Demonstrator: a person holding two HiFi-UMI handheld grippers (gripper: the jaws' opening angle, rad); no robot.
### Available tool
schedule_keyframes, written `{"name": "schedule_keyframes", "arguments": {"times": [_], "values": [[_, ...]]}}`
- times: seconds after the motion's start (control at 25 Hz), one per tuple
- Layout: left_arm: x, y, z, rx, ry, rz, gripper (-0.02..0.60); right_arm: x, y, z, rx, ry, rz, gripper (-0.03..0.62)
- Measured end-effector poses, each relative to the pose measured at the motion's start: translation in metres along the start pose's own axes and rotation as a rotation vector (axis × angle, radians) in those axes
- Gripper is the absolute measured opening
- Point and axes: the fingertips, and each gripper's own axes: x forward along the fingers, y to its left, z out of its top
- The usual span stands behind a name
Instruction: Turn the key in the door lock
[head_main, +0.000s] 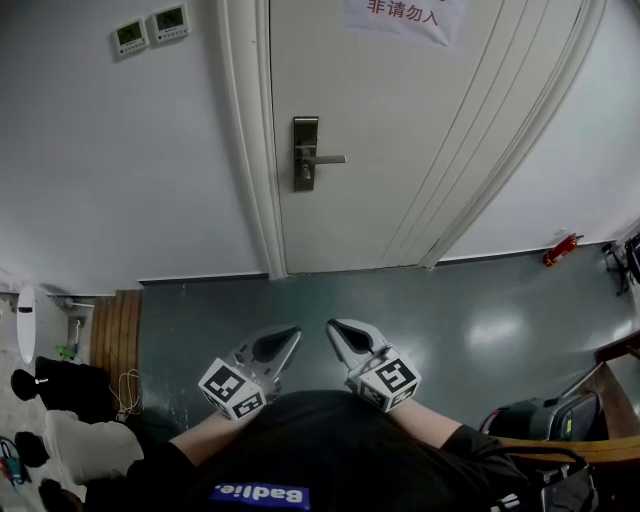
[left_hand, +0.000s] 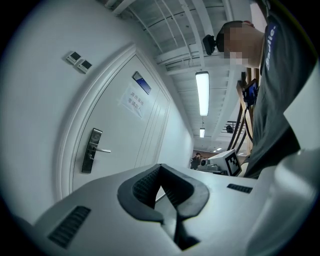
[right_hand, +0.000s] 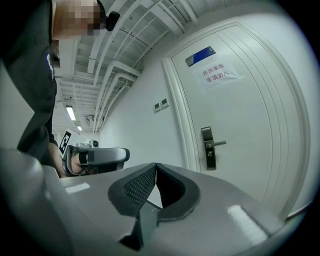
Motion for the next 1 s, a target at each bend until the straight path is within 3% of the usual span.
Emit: {"name": "schedule_keyframes", "arguments": {"times": [0.24,0.4,1.0], "values": [[0.022,0.013,-0.004,0.013,-0.034,0.100,-0.006,0.003,-0.029,-0.010,0.024,0.010,0.035,0.003],[0.033,0.041,0.004,0.036,-0.033,0.120,-0.006,0.027,-0.050,-0.016,0.058,0.041,0.036,0.005],[0.073,0.235,0.050,0.066,-0.016,-0.031,-0.006,0.214,-0.144,-0.003,0.122,0.061,-0.169,0.014]]}}
